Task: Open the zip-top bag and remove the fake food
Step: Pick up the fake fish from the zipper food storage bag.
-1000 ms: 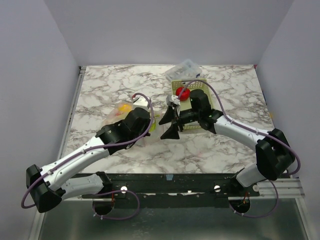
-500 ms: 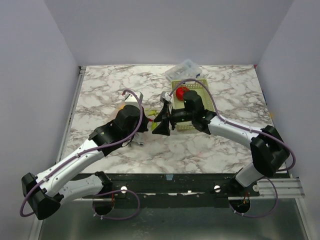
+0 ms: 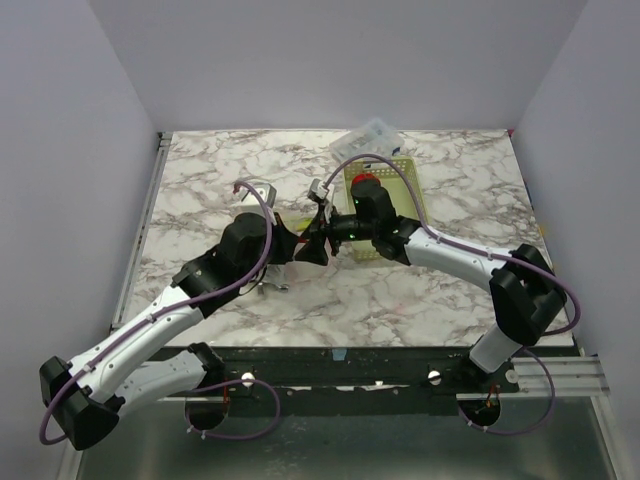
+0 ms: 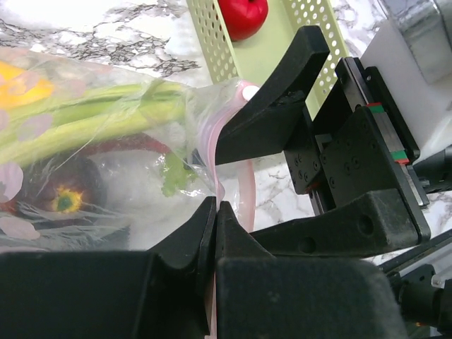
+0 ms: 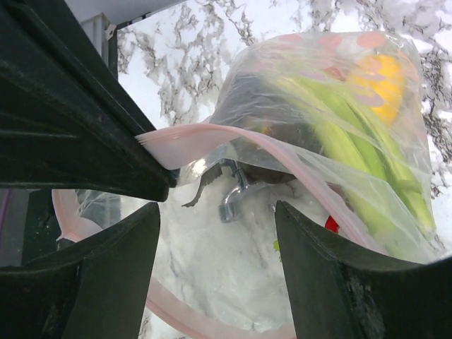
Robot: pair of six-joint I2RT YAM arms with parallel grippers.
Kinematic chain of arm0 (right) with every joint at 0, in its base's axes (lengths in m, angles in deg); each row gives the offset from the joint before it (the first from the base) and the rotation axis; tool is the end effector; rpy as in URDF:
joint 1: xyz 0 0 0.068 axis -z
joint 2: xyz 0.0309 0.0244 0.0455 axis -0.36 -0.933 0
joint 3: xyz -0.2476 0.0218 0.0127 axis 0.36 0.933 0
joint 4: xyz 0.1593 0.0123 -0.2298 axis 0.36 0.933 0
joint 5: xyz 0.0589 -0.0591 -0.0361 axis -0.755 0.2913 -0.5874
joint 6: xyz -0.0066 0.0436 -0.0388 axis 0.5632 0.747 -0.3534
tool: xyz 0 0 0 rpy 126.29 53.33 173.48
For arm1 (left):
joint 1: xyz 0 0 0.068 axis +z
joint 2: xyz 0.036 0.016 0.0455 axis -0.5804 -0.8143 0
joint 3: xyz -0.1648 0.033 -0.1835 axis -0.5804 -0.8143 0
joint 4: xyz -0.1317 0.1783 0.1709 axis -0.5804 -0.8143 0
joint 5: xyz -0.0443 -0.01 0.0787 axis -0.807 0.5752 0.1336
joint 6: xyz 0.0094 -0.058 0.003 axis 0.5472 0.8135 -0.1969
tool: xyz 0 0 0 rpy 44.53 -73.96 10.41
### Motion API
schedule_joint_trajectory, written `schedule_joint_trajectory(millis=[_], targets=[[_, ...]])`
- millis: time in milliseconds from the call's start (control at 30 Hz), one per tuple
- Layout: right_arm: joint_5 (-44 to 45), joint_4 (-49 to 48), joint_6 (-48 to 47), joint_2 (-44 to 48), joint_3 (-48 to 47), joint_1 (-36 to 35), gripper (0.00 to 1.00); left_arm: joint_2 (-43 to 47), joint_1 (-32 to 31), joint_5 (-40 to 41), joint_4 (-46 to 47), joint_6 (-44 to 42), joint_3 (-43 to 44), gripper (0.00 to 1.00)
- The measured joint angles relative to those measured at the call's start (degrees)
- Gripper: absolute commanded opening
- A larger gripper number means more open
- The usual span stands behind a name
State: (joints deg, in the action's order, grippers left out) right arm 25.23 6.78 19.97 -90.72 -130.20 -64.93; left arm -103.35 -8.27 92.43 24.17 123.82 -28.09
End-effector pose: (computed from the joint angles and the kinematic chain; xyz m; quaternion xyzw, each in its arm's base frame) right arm 0.2650 0.2914 0.2275 -0.4657 0.6517 0.4529 0.3915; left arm 0.1870 -0.1648 0.3013 -0.0184 0.8393 -0.2697 0.4717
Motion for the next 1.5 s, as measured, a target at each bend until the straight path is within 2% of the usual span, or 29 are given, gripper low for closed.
schedule_joint_trajectory(millis=[600,1200,1500], targets=[[3.4,-1.4,6.1,-0.6,-0.1,0.0,0.70,5.0,1.0,-0.7,3.7,4.0,-2.9,0.00],[6.5,-5.6,10.4,-3.4,0.7,-0.1,0.70,3.0,1.0,-1.8,6.7,6.2,-3.0,0.00],[10.0,-6.8,13.2,-5.2,0.7,-2.3,0.71,2.3,1.6,-1.2,8.5,7.0,-3.0,0.00]])
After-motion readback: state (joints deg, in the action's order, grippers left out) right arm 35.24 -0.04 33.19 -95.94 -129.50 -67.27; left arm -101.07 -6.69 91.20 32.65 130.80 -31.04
